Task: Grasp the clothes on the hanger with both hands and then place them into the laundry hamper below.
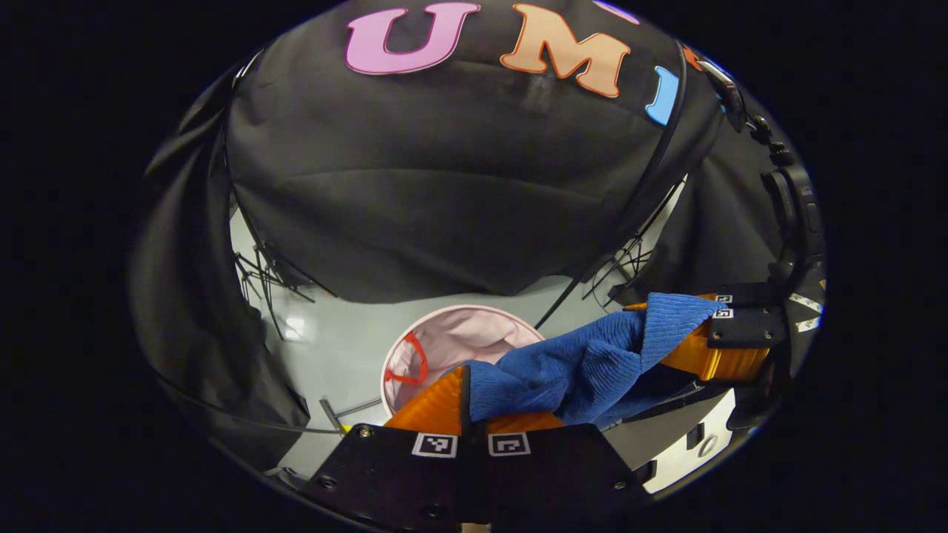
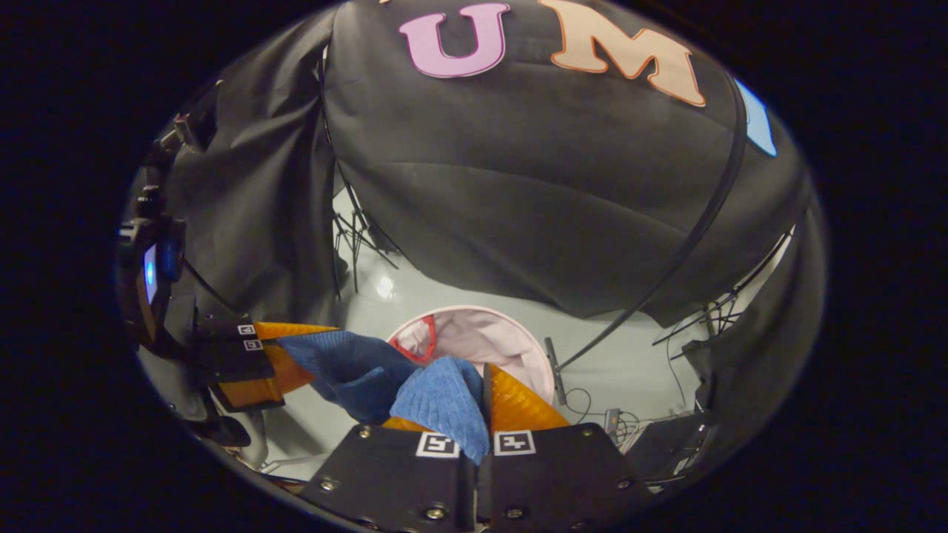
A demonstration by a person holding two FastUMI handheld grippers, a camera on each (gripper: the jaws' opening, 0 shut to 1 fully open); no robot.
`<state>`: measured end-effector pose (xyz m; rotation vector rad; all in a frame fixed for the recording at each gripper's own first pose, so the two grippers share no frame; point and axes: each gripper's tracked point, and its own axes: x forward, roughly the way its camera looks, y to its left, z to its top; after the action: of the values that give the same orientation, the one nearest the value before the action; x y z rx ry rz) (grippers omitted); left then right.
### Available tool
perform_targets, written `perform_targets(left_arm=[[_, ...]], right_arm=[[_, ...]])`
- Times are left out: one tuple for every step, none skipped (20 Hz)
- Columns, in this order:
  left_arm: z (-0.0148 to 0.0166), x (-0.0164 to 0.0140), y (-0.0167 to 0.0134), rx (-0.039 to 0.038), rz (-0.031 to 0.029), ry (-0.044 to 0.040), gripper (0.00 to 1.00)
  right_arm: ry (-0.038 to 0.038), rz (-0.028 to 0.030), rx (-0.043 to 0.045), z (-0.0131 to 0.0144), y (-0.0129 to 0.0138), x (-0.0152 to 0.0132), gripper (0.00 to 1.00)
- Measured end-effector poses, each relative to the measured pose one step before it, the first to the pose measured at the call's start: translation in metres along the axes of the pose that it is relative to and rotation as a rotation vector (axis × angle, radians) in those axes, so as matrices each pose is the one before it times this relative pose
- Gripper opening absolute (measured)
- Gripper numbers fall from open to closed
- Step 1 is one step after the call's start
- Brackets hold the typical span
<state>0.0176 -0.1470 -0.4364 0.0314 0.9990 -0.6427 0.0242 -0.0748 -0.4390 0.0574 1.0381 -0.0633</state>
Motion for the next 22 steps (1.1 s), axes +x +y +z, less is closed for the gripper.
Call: perform_targets(left_arm=[[-0.00514, 0.00226, 0.00238, -0.00405, 0.00581, 0.01634, 0.01], [-0.00363, 0.00157, 0.00188, -0.00572, 0.00443, 0.01312, 0.01], [-0.00635, 0.00294, 0.00042, -0.00876, -0.00445, 0.01641, 0.01], [-0.00449, 0.00077, -0.00091, -0.00787, -0.00650, 0.01508, 0.04], [0.00104, -0.00227, -0.00191, -0.00418, -0.00179, 0.00060, 0.05], [-0.00009, 0.00036, -0.00015, -0.00429, -0.00342, 0.00232, 0.07], [0.00229, -0.00016, -0.00384, -0.00486, -0.00792, -0.00570, 0.09], [0.00251, -0.00005, -0.00152, -0.00240, -0.00309, -0.00385, 0.13], [-0.00062, -0.00095, 0.00296, 0.00283, 0.00537, 0.00068, 0.16], [0.00001, 0.00030, -0.00009, 0.00291, 0.00019, 0.00199, 0.16], [0.00007, 0.00047, -0.00088, 0.00107, -0.00190, 0.00155, 0.15], [0.00073, 0.00038, -0.00011, 0.00151, -0.00069, -0.00068, 0.15], [0.00071, 0.00050, 0.00045, 0.00216, 0.00027, -0.00140, 0.16], [0.00160, 0.00039, -0.00035, 0.00308, -0.00083, -0.00484, 0.16], [0.00111, -0.00056, -0.00047, 0.00252, -0.00137, -0.00404, 0.16], [0.00230, -0.00030, -0.00035, 0.00151, 0.00030, -0.00639, 0.16], [0.00139, -0.00108, 0.00069, 0.00166, 0.00280, -0.00839, 0.16], [0.00416, -0.00143, 0.00105, 0.00141, 0.00293, -0.01029, 0.16], [0.00450, -0.00287, 0.00108, 0.00392, 0.00065, -0.01666, 0.16], [0.00625, -0.00341, 0.00055, 0.00539, 0.00089, -0.01704, 0.16], [0.00748, -0.00479, -0.00336, 0.00685, -0.00199, -0.02411, 0.15], [0.01243, -0.00767, -0.00673, 0.00672, -0.00291, -0.02713, 0.16]], right_arm=[[0.01775, 0.00043, -0.00571, -0.00550, 0.00101, 0.00249, 0.05], [0.01776, -0.00090, -0.00559, -0.00345, -0.00032, 0.00256, 0.07], [0.01988, 0.00337, -0.00181, -0.00396, 0.00045, -0.00261, 0.09], [0.01478, 0.00918, 0.00172, -0.00116, 0.00304, -0.00138, 0.09], [0.01245, 0.00579, 0.00097, -0.00369, 0.00210, 0.00382, 0.14], [0.00623, 0.01017, 0.00353, -0.00425, 0.00359, 0.00111, 0.09], [0.00096, 0.00573, 0.00358, -0.00149, 0.00298, 0.00156, 0.10], [0.00151, -0.00221, -0.00231, 0.00099, -0.00100, 0.00018, 0.11], [-0.00057, -0.00145, -0.00127, -0.00029, -0.00196, 0.00014, 0.11], [-0.00276, 0.00100, -0.00085, 0.00145, 0.00021, -0.00085, 0.11], [-0.00131, -0.00025, -0.00175, 0.00065, 0.00064, -0.00137, 0.11], [-0.00402, 0.00008, -0.00185, 0.00198, 0.00015, -0.00131, 0.11], [-0.00355, -0.00036, -0.00047, 0.00064, 0.00047, -0.00141, 0.11], [-0.00429, 0.00037, 0.00203, 0.00195, -0.00021, -0.00136, 0.11], [-0.00484, 0.00104, 0.00224, -0.00021, 0.00102, -0.00046, 0.11], [-0.00680, 0.00017, 0.00135, 0.00147, -0.00014, -0.00067, 0.11], [-0.00981, 0.00005, 0.00199, 0.00119, -0.00021, -0.00137, 0.11], [-0.01134, 0.00051, 0.00401, 0.00358, -0.00059, -0.00177, 0.11], [-0.01428, 0.00035, 0.00491, 0.00495, 0.00109, -0.00272, 0.11], [-0.01322, -0.00035, 0.00528, 0.00643, 0.00084, -0.00359, 0.11], [-0.01912, -0.00088, 0.00426, 0.00627, 0.00102, -0.00559, 0.11], [-0.02459, -0.00311, 0.00481, 0.00838, -0.00072, -0.00556, 0.11]])
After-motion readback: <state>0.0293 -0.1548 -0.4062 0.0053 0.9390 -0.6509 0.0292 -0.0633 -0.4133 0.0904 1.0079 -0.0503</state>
